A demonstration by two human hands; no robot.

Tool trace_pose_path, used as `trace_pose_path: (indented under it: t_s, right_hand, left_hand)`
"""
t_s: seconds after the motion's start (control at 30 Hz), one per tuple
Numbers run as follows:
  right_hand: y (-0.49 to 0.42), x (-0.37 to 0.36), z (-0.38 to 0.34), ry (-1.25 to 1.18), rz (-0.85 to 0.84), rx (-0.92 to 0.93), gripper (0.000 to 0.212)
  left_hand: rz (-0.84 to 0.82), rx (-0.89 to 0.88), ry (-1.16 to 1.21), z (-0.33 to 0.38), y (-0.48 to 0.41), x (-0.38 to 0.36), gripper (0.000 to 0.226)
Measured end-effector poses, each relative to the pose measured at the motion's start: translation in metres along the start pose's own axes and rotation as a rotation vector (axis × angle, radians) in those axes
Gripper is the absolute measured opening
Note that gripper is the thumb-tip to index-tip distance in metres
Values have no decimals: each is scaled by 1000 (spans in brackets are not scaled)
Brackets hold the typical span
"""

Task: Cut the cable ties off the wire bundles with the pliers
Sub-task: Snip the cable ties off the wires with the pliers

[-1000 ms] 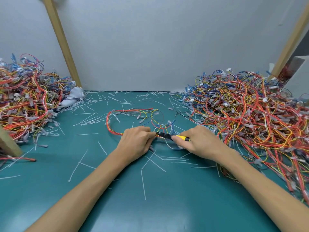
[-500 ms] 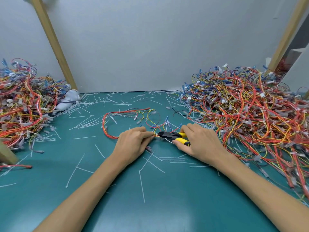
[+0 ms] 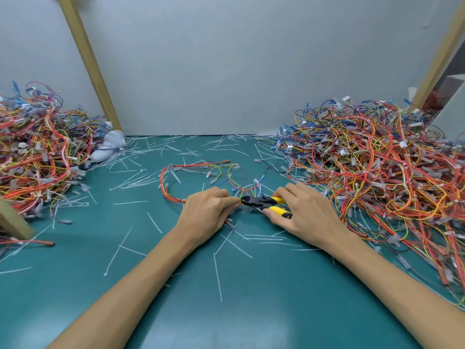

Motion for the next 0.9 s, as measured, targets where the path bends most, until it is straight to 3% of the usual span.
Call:
trace_pose_path:
  t_s: [0.13,0.23,0.33,0.47,0.67,0.77,0.9]
  right_hand:
    - [1,-1,1,11,-14,-4,53]
    - [1,-2,4,7,-8,-10,52]
    - [1,0,11,10,30,-4,51]
    - [-1,4,19,-5,106,-22,49]
    - [-2,6,19,22,171,-39,46]
    - [-1,8,21,18,187,-96,47]
    - [-1,10,25,-136,262,-237,44]
  left_hand:
    - [-20,14,43,0,-1,0,11]
    - [-60,-5,82,-7,-3,4,22]
    - [-56,99,165,-26,-7,16,32]
    - [-362,174,214,-50,2,21,43]
    - [-432,82,220,-47,-7,27,19]
    - [-385,-6,191,-41,-24,38,12]
    - [-144,47,164,-33,-39,44,17]
Point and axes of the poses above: each hand's wrist, its own y-axis away from the middle knuckle, its own x-axis out of the back of the hand, z = x × y, the point moved 1 cm from there along -y, towards the middle knuckle, and after that the axes turned 10 degrees about -y, right-handed, at the moved point
